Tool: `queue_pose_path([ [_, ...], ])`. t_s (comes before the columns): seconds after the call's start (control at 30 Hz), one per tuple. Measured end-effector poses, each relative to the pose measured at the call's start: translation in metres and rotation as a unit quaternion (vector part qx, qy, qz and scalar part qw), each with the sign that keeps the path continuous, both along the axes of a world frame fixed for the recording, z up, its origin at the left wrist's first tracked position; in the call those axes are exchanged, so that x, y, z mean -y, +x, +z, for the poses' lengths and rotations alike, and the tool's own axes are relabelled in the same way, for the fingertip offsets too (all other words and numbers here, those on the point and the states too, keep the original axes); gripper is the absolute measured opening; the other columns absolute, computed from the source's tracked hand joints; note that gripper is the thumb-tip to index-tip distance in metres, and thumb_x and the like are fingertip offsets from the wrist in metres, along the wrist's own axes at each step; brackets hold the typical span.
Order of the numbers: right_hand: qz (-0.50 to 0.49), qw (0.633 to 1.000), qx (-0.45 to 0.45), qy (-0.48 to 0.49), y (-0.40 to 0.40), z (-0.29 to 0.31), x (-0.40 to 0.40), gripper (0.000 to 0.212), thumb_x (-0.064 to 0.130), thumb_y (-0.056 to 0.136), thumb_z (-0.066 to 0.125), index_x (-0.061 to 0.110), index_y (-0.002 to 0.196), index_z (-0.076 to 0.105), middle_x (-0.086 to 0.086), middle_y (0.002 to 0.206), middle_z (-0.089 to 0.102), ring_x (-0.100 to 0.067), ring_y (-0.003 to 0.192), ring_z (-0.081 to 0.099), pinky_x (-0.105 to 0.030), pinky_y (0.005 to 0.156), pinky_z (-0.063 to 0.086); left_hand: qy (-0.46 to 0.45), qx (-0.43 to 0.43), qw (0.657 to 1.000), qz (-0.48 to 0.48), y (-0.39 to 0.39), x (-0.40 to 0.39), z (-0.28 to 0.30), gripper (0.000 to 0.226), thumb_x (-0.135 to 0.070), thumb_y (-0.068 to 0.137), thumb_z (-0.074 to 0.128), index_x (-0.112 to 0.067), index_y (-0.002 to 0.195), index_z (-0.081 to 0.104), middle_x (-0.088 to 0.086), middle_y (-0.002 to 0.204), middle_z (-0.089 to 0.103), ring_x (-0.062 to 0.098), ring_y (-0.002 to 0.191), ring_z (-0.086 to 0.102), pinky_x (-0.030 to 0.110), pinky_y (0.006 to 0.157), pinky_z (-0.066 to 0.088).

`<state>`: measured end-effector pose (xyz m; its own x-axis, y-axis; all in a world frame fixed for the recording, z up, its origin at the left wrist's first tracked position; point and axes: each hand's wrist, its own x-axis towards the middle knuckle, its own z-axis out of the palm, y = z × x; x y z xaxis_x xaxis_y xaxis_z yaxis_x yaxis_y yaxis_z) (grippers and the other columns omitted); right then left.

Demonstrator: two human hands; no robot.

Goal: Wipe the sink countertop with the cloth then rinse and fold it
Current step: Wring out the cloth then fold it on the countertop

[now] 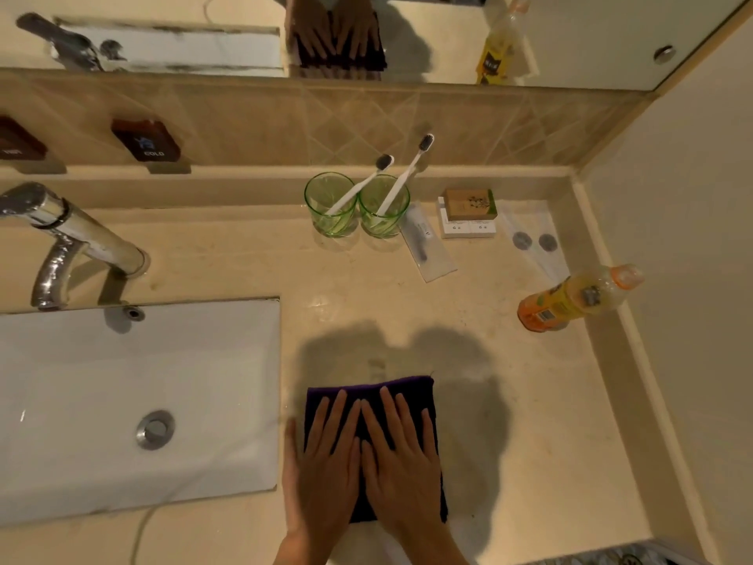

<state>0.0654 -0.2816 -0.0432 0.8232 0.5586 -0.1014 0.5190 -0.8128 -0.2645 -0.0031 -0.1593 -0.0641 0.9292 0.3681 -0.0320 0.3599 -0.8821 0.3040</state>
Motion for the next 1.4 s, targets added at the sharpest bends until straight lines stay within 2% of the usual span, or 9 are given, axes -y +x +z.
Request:
queue_pose_path([
  [0.1, 0.031, 1.000, -0.001, -0.005, -0.014, 0.003, -0.001, 0.060, 0.049, 0.099, 0.043, 0.038, 0.157, 0.033, 0.004, 0.167, 0.027, -0.018, 0.153, 0.027, -0.054, 0.117, 0.024, 0.011, -0.029, 0.999, 0.022, -0.022, -0.011, -0.004, 0.057, -0.041, 0.111, 0.012, -0.026, 0.156, 0.044, -0.001, 0.164, 0.040, 0.009, 0.162, 0.001, 0.066, 0.125, 0.017],
  [0.27, 0.048, 0.999, 0.016, -0.009, -0.001, 0.003, -0.012, 0.062, 0.049, 0.096, 0.047, 0.038, 0.156, 0.036, 0.004, 0.165, 0.030, -0.019, 0.151, 0.032, -0.056, 0.114, 0.028, -0.002, -0.008, 0.999, 0.051, -0.015, -0.018, -0.001, 0.055, -0.040, 0.110, 0.018, -0.026, 0.152, 0.051, 0.000, 0.162, 0.045, 0.008, 0.162, 0.008, 0.074, 0.121, 0.018],
  [0.47, 0.051, 0.999, 0.015, -0.008, 0.051, 0.001, -0.059, 0.058, 0.045, 0.101, 0.044, 0.036, 0.157, 0.033, 0.003, 0.167, 0.026, -0.018, 0.154, 0.024, -0.056, 0.118, 0.026, 0.021, -0.032, 0.999, 0.034, 0.039, -0.057, 0.003, 0.060, -0.043, 0.110, 0.004, -0.022, 0.161, 0.028, 0.005, 0.170, 0.030, 0.026, 0.156, 0.031, 0.069, 0.121, 0.025],
  [0.6, 0.026, 0.999, 0.034, 0.024, 0.080, 0.000, -0.086, 0.057, 0.040, 0.101, 0.050, 0.032, 0.156, 0.038, 0.000, 0.164, 0.032, -0.021, 0.153, 0.028, -0.060, 0.117, 0.030, 0.050, -0.013, 0.999, 0.002, 0.072, -0.085, 0.005, 0.056, -0.036, 0.108, 0.026, -0.020, 0.160, 0.036, 0.007, 0.169, 0.030, 0.028, 0.156, 0.031, 0.069, 0.119, 0.028],
  [0.67, 0.023, 0.998, 0.038, 0.032, 0.096, 0.001, -0.099, 0.055, 0.040, 0.103, 0.047, 0.031, 0.156, 0.036, 0.001, 0.165, 0.030, -0.020, 0.154, 0.024, -0.059, 0.119, 0.027, 0.054, -0.002, 0.999, 0.009, 0.091, -0.099, 0.004, 0.056, -0.034, 0.107, 0.029, -0.023, 0.161, 0.034, 0.004, 0.170, 0.030, 0.022, 0.158, 0.028, 0.067, 0.121, 0.026],
  [0.73, 0.022, 1.000, 0.016, 0.007, 0.116, 0.001, -0.115, 0.056, 0.044, 0.105, 0.036, 0.036, 0.159, 0.025, 0.005, 0.168, 0.020, -0.016, 0.156, 0.015, -0.058, 0.121, 0.022, 0.045, 0.004, 0.999, 0.030, 0.112, -0.114, 0.003, 0.056, -0.036, 0.106, 0.028, -0.028, 0.161, 0.031, -0.001, 0.170, 0.032, 0.016, 0.158, 0.026, 0.063, 0.124, 0.022],
  [0.83, 0.020, 1.000, 0.007, -0.001, 0.142, 0.001, -0.134, 0.055, 0.047, 0.107, 0.026, 0.039, 0.160, 0.018, 0.008, 0.169, 0.014, -0.015, 0.157, 0.011, -0.057, 0.123, 0.017, 0.044, 0.010, 0.998, 0.036, 0.140, -0.132, 0.003, 0.055, -0.035, 0.106, 0.031, -0.029, 0.160, 0.035, -0.002, 0.169, 0.034, 0.012, 0.156, 0.022, 0.062, 0.126, 0.020],
  [1.17, 0.016, 1.000, 0.007, 0.004, 0.188, 0.001, -0.166, 0.055, 0.046, 0.106, 0.027, 0.039, 0.160, 0.021, 0.009, 0.169, 0.017, -0.014, 0.157, 0.010, -0.055, 0.124, 0.014, 0.037, 0.001, 0.998, 0.041, 0.187, -0.165, 0.000, 0.055, -0.037, 0.106, 0.028, -0.029, 0.159, 0.041, -0.001, 0.168, 0.037, 0.015, 0.156, 0.028, 0.065, 0.124, 0.023],
  [1.4, 0.022, 1.000, 0.013, -0.001, 0.189, 0.000, -0.167, 0.055, 0.046, 0.106, 0.024, 0.039, 0.160, 0.018, 0.009, 0.169, 0.014, -0.014, 0.157, 0.007, -0.054, 0.125, 0.009, 0.039, -0.022, 0.999, 0.028, 0.190, -0.166, 0.003, 0.055, -0.038, 0.107, 0.025, -0.029, 0.159, 0.039, -0.001, 0.168, 0.035, 0.018, 0.157, 0.030, 0.065, 0.125, 0.018],
])
